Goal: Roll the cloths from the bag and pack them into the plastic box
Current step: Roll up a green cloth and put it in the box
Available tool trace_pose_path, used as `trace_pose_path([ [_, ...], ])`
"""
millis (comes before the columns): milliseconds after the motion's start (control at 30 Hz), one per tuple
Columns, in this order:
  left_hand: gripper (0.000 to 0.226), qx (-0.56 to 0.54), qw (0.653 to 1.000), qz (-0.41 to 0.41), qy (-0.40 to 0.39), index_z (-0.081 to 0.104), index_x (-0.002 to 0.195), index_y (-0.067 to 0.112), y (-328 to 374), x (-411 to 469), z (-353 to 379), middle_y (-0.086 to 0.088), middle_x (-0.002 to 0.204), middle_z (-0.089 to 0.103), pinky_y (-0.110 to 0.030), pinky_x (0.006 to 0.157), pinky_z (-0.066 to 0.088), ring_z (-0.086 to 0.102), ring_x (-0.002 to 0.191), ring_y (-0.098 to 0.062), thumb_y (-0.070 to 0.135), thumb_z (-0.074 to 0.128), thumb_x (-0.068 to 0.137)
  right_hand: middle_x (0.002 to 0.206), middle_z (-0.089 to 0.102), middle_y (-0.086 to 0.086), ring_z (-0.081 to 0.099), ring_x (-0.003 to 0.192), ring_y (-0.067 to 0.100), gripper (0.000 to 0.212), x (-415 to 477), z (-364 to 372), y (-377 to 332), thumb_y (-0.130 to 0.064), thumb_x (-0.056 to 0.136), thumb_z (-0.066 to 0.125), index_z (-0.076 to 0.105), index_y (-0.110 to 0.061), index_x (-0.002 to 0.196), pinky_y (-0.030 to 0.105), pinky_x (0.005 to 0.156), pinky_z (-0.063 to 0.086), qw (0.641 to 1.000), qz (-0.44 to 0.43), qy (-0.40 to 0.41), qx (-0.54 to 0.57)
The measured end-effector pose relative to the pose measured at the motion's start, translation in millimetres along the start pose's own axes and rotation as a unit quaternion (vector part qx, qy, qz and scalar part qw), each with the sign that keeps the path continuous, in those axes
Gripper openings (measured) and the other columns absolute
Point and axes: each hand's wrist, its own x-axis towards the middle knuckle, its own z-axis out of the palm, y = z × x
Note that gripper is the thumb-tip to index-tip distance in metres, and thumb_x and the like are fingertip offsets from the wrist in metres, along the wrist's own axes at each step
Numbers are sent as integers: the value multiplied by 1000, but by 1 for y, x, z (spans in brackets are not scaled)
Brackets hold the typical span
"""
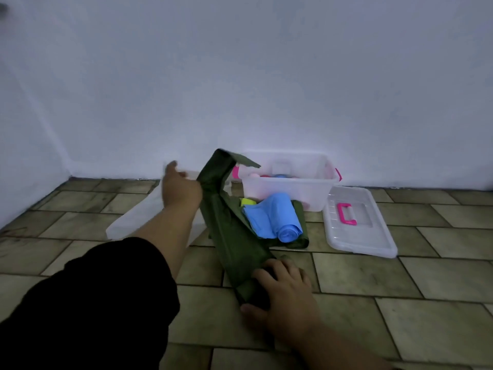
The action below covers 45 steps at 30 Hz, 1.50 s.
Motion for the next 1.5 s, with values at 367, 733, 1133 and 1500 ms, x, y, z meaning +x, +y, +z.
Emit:
trace_pose_path([
  [367,18,194,923,213,-257,57,102,38,-43,-109,-2,13,98,59,-23,75,45,55,89,-3,26,58,88,132,38,-6,30,129,21,74,3,-1,-2,-88,64,33,38,-42,122,48,106,29,998,34,-47,34],
  [733,48,346,806,282,-389,47,126,31,-91,-171,-7,6,116,52,-33,87,42,54,104,-17,44,48,81,110,52,-16,49,101,-3,38,-8,-30,7,-23,70,55,60,-38,104,22,88,44,959,45,-27,278],
  [1133,55,404,792,289,-356,38,137,32,-99,-180,-6,5,125,47,-33,92,34,45,112,-19,45,52,86,130,56,7,54,116,24,41,65,-47,20,-32,93,51,52,-19,132,37,99,45,965,153,-141,158],
  [1500,31,65,973,22,-220,60,107,27,-80,-130,-17,1,107,58,-34,84,50,56,94,-12,30,69,78,124,49,-13,40,120,7,41,-6,-31,-4,-32,83,45,48,-33,124,28,107,25,991,-48,-99,77],
])
